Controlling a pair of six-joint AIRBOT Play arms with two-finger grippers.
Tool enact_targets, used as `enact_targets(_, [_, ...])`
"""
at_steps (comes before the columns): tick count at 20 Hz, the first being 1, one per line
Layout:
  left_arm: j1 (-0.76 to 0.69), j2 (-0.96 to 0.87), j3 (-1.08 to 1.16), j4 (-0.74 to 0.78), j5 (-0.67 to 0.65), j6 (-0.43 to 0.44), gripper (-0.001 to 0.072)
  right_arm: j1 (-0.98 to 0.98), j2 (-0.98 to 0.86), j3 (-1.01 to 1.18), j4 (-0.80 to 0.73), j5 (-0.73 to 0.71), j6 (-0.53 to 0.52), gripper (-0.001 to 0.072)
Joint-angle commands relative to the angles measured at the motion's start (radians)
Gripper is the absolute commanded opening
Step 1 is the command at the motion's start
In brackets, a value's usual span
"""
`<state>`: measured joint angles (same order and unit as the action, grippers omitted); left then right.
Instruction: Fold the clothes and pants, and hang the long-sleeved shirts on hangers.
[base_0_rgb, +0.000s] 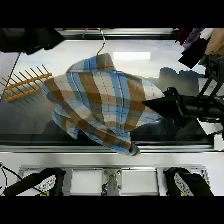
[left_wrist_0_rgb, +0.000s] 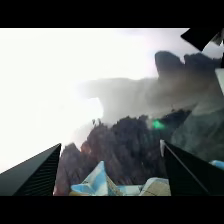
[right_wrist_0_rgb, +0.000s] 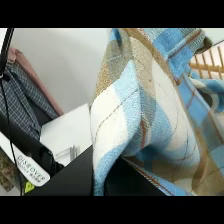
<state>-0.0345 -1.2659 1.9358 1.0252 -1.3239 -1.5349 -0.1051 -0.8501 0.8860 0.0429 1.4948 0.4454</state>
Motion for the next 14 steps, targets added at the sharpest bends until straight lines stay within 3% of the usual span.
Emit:
enact_targets(1, [-0.001, 0.0, 0.074, 0.003, 0.007, 0.0, 0.0693, -0.002, 0.003, 0.001, 0.048, -0.087, -0.016, 0.0013])
enact_targets(2, [-0.001, 0.001, 0.077, 0.003, 0.006, 0.0, 0.0542, -0.005, 0.01, 0.001, 0.047, -0.135, -0.026, 0.0013])
enact_targets(3, [-0.001, 0.001, 0.077, 0.004, 0.005, 0.001, 0.0251, -0.015, 0.021, 0.002, 0.047, -0.192, -0.03, 0.0013])
enact_targets(4, [-0.001, 0.001, 0.076, 0.003, -0.001, 0.002, 0.0027, -0.034, 0.037, 0.003, 0.046, -0.254, -0.03, 0.0013])
enact_targets(8, [-0.001, 0.0, 0.076, 0.003, -0.006, 0.002, 0.0012, -0.192, 0.138, 0.027, -0.099, -0.439, 0.002, 0.0013])
enact_targets(10, [-0.001, 0.0, 0.076, 0.003, -0.006, 0.002, 0.0012, -0.302, 0.208, 0.039, -0.231, -0.535, 0.081, 0.0013])
enact_targets(14, [-0.001, 0.0, 0.076, 0.003, -0.006, 0.002, 0.0012, -0.534, 0.348, 0.048, -0.575, -0.71, 0.335, 0.0013])
